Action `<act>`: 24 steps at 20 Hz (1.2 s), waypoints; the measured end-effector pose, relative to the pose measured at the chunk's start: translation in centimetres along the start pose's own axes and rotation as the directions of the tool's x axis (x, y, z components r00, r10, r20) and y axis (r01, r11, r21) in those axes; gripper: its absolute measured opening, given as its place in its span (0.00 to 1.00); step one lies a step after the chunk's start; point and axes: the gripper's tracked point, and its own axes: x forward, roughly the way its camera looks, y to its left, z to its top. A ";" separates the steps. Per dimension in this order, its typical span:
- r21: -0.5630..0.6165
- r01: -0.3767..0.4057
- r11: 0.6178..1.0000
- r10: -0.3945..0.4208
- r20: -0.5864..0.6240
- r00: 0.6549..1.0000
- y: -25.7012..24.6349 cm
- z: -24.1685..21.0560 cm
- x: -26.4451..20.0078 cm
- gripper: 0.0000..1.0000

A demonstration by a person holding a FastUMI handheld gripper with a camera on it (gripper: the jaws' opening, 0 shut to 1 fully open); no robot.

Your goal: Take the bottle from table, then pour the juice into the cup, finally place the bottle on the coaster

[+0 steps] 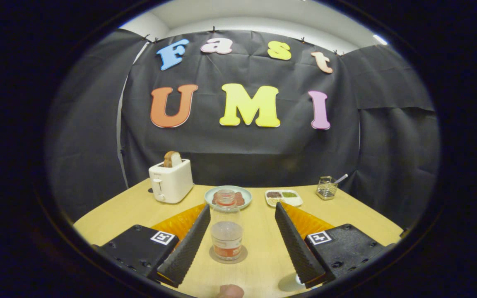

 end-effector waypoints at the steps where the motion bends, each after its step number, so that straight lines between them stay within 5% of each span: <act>1: -0.007 0.004 1.000 -0.004 0.005 1.000 -0.5 0.6 -0.4 1.00; 17: 0.128 -0.114 0.985 0.103 0.086 0.991 -1.6 8.8 -6.8 1.00; 24: 0.146 -0.105 0.984 0.093 0.086 0.992 -1.3 11.9 -11.2 0.99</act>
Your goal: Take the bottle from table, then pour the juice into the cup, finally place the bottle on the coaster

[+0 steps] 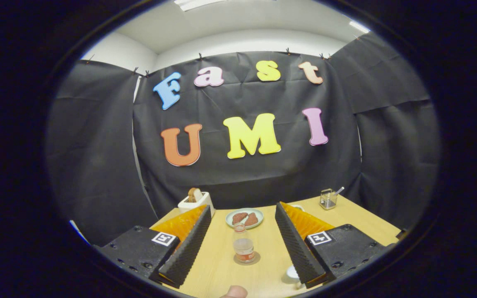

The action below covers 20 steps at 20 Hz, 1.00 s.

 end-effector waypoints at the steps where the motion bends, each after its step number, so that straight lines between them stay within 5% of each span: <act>1: -0.021 0.007 1.000 -0.007 -0.002 1.000 0.3 0.6 -0.6 0.99; 8: -0.140 0.071 0.988 -0.076 -0.031 0.997 1.8 4.0 -4.9 1.00; 20: -0.102 0.003 0.995 -0.003 0.001 1.000 5.7 8.2 -13.0 1.00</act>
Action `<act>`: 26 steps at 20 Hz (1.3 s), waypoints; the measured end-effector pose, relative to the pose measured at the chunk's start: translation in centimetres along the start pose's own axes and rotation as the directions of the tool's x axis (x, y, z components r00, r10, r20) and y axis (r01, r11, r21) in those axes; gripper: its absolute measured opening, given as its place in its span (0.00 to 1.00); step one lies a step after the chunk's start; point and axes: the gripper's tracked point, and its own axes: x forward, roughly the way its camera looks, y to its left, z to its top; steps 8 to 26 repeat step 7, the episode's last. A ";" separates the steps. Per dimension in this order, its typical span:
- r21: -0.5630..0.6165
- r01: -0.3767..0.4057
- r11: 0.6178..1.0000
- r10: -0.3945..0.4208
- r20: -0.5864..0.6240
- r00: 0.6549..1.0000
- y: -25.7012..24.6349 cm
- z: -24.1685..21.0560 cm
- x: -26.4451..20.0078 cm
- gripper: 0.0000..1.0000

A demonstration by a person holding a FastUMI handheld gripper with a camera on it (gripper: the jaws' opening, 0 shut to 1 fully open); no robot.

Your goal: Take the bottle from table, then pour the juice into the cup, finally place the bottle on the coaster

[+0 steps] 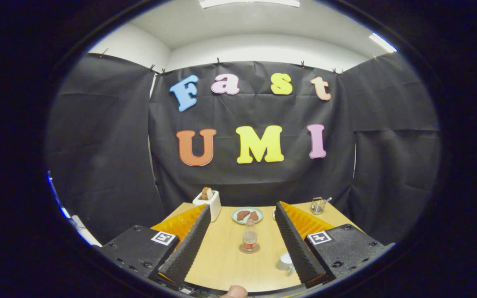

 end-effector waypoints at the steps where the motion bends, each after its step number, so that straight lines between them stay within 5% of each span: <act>1: -0.008 0.003 1.000 -0.002 0.027 1.000 0.2 0.8 -0.7 1.00; 26: 0.022 -0.005 1.000 0.004 0.051 0.999 1.3 1.6 -3.3 1.00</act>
